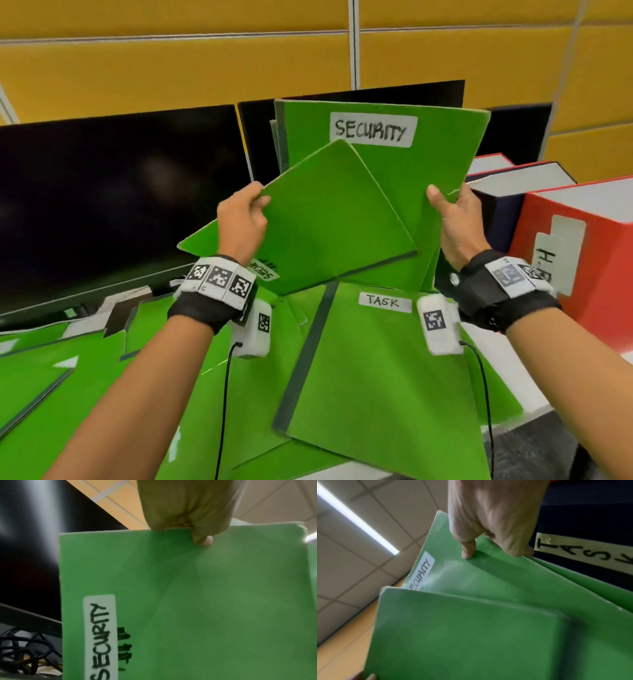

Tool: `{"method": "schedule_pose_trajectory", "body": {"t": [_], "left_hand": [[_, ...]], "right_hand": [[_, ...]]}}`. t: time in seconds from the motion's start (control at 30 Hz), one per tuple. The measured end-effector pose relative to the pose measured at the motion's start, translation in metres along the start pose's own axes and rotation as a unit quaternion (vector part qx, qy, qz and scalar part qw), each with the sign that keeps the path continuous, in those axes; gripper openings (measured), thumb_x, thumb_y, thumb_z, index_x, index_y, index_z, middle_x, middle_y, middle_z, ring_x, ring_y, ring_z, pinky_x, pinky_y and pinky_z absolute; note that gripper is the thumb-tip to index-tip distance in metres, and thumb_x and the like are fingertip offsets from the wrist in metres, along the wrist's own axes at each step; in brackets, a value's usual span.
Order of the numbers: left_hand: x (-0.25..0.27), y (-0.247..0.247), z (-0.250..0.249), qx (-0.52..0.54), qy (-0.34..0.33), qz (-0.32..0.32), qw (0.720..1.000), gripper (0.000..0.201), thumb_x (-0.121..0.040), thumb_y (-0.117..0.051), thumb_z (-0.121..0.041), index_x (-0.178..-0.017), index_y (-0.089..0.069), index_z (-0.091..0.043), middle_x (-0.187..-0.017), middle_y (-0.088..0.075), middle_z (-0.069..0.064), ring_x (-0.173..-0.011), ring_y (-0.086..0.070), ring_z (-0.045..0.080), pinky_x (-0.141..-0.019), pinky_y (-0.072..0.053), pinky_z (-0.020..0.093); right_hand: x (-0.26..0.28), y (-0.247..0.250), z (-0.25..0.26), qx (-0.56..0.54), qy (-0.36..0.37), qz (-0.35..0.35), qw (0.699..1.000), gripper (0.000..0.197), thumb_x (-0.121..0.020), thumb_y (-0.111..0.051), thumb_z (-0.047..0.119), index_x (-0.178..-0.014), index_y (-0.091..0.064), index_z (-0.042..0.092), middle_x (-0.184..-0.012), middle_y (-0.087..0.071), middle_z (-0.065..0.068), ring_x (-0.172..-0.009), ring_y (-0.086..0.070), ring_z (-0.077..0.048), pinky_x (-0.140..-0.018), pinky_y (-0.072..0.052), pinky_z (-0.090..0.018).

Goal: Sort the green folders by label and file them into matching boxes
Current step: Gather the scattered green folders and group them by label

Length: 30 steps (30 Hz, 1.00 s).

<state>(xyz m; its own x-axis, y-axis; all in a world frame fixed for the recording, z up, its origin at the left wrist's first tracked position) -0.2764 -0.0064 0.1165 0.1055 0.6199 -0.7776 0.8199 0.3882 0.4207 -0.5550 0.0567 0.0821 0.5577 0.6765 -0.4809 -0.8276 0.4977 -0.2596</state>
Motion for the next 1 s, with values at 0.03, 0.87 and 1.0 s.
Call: {"method": "schedule_pose_trajectory", "body": {"t": [0.03, 0.87, 1.0], "left_hand": [[-0.005, 0.010, 0.001, 0.015, 0.022, -0.030, 0.999, 0.022, -0.087, -0.042, 0.011, -0.075, -0.055, -0.002, -0.063, -0.050, 0.010, -0.051, -0.038, 0.012, -0.047, -0.031, 0.006], [0.001, 0.088, -0.005, -0.357, -0.056, 0.032, 0.932, 0.054, -0.076, -0.064, -0.049, -0.121, -0.052, -0.022, -0.134, -0.043, 0.003, -0.132, -0.032, 0.022, -0.113, -0.007, 0.047], [-0.009, 0.120, 0.019, -0.177, 0.089, -0.025, 0.980, 0.059, -0.074, -0.073, -0.035, -0.121, -0.046, -0.014, -0.134, -0.032, 0.016, -0.127, -0.031, 0.032, -0.110, -0.023, 0.042]], "right_hand": [[0.002, -0.002, -0.001, -0.002, -0.005, 0.001, 1.000, 0.037, -0.091, -0.052, 0.004, -0.128, -0.049, 0.003, -0.128, -0.057, -0.011, -0.117, -0.055, -0.021, -0.104, -0.042, -0.035], [0.064, -0.089, 0.005, 0.163, 0.045, 0.190, 0.967, 0.048, -0.086, -0.062, 0.010, -0.132, -0.049, 0.016, -0.130, -0.056, 0.002, -0.120, -0.052, -0.014, -0.106, -0.040, -0.040], [0.061, -0.092, 0.006, 0.179, 0.023, 0.205, 0.962, 0.049, -0.088, -0.059, 0.011, -0.135, -0.045, 0.018, -0.136, -0.053, -0.001, -0.124, -0.049, -0.015, -0.109, -0.037, -0.045]]}}
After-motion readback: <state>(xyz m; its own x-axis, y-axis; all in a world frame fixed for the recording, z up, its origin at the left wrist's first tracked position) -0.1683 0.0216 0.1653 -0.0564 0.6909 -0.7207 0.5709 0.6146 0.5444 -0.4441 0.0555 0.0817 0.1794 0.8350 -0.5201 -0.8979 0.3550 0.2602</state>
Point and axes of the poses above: each hand's wrist, its own x-axis away from the middle knuckle, its own y-axis out of the back of the hand, z = x × y, the point moved 2 cm from there along -x, towards the middle knuckle
